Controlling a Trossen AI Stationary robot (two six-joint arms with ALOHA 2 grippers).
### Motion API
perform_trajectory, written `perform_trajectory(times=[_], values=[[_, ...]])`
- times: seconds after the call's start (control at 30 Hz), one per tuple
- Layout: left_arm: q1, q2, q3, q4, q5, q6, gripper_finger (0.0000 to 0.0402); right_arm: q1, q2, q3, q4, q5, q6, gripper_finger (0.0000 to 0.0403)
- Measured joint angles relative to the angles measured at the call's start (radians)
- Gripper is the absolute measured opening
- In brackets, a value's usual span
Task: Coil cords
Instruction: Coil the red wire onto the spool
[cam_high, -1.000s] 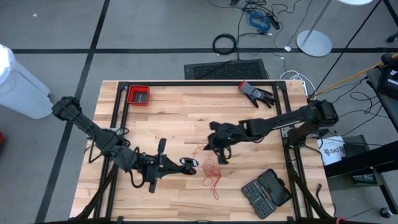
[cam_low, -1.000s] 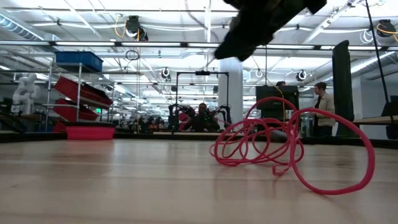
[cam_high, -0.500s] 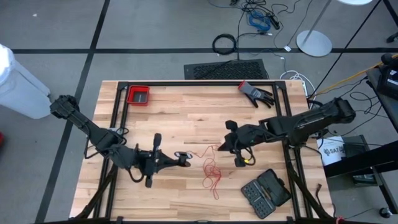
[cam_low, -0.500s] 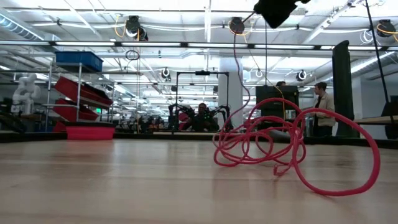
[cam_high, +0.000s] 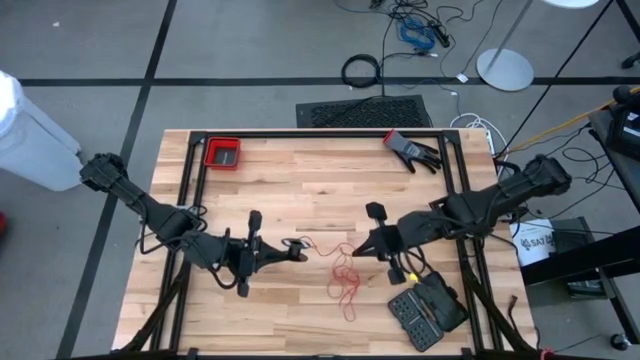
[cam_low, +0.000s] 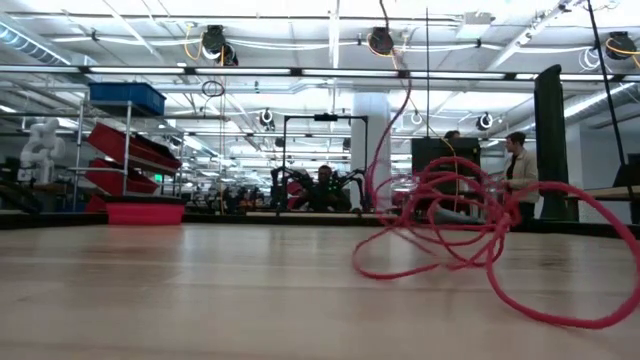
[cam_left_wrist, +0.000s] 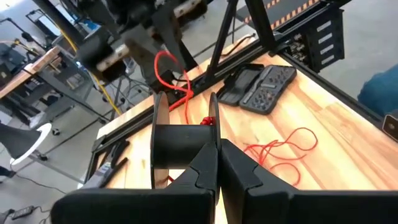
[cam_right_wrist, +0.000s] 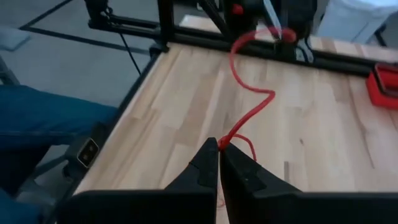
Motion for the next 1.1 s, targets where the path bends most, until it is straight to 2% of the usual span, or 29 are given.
perform_trajectory(times=[0.13, 0.23, 0.4, 0.7, 0.8, 1.1], values=[[0.0, 0.0, 0.0, 0.027, 0.021, 0.006, 0.0008, 0.035, 0.001, 0.021, -0.035, 0.036, -0.005, 0.0], [-0.001, 0.0, 0.0, 0.072, 0.069, 0.027, 0.0008, 0.042, 0.001, 0.025, -0.07, 0.079, 0.002, 0.0], [-0.006, 0.0, 0.0, 0.151, 0.148, 0.058, 0.0008, 0.037, 0.002, 0.025, -0.127, 0.087, 0.03, 0.0], [-0.025, 0.0, 0.0, 0.229, 0.17, 0.11, 0.0008, 0.037, 0.002, 0.025, -0.175, 0.087, 0.048, 0.0], [-0.026, 0.0, 0.0, 0.239, 0.158, 0.112, 0.0008, 0.037, 0.002, 0.025, -0.179, 0.082, 0.048, 0.0], [-0.025, 0.0, 0.0, 0.186, 0.039, 0.113, 0.0008, 0.086, 0.002, 0.025, -0.179, 0.036, 0.048, 0.0]])
